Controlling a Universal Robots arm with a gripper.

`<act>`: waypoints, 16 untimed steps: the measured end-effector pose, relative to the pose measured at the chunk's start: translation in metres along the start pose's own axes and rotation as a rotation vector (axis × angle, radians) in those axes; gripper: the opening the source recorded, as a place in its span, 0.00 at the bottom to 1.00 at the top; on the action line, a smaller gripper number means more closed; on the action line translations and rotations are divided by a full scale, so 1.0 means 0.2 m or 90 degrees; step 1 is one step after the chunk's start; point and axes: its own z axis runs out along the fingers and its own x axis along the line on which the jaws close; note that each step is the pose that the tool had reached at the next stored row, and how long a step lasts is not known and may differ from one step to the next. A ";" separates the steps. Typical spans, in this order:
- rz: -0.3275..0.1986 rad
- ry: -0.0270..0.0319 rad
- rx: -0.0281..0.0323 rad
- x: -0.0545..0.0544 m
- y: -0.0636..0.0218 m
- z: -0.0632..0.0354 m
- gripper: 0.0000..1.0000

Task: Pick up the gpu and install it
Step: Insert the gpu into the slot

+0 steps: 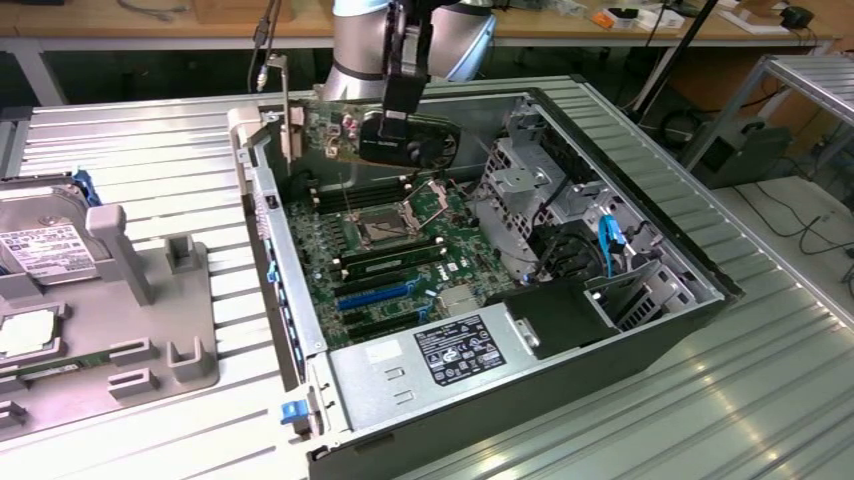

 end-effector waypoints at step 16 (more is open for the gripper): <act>-0.101 0.0009 -0.0026 0.00 0.000 0.000 0.27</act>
